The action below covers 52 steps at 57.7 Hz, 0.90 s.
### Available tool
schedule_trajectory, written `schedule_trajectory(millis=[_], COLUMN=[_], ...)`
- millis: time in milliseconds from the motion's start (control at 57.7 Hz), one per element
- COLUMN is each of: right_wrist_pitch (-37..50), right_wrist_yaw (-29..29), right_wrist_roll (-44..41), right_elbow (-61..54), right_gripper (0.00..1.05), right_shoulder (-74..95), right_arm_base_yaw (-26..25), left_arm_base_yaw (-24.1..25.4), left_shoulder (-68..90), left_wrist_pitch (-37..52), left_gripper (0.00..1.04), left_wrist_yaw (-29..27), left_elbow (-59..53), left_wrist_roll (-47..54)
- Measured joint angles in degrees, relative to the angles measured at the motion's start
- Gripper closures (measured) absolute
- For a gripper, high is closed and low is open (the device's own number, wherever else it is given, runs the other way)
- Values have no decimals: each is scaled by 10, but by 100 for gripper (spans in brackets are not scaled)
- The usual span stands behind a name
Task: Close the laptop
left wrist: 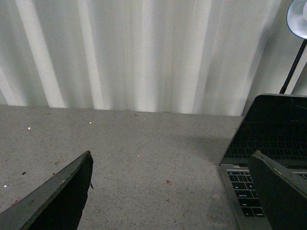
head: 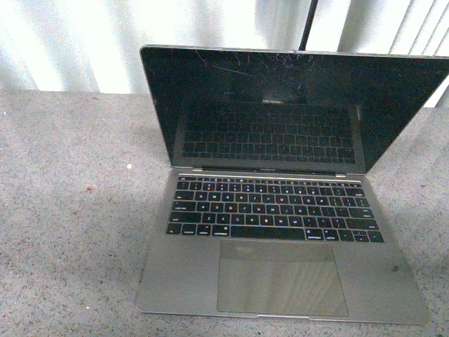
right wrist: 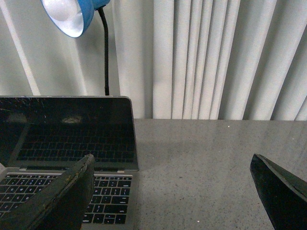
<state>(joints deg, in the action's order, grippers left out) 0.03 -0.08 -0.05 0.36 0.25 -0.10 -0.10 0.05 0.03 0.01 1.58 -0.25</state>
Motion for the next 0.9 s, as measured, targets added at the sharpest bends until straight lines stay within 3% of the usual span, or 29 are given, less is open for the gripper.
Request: schedule_trajectory(millis=[901], right_wrist_pitch=[0], right_wrist_yaw=[0], right_wrist_roll=[0], right_elbow=[0], right_gripper=[7], right_shoulder=[0], right_arm_base_yaw=[0], left_arm_base_yaw=[0], left_shoulder=[0], left_wrist_pitch=[0], left_gripper=[7], left_wrist_yaw=[0], left_elbow=[0], left_wrist_roll=[0])
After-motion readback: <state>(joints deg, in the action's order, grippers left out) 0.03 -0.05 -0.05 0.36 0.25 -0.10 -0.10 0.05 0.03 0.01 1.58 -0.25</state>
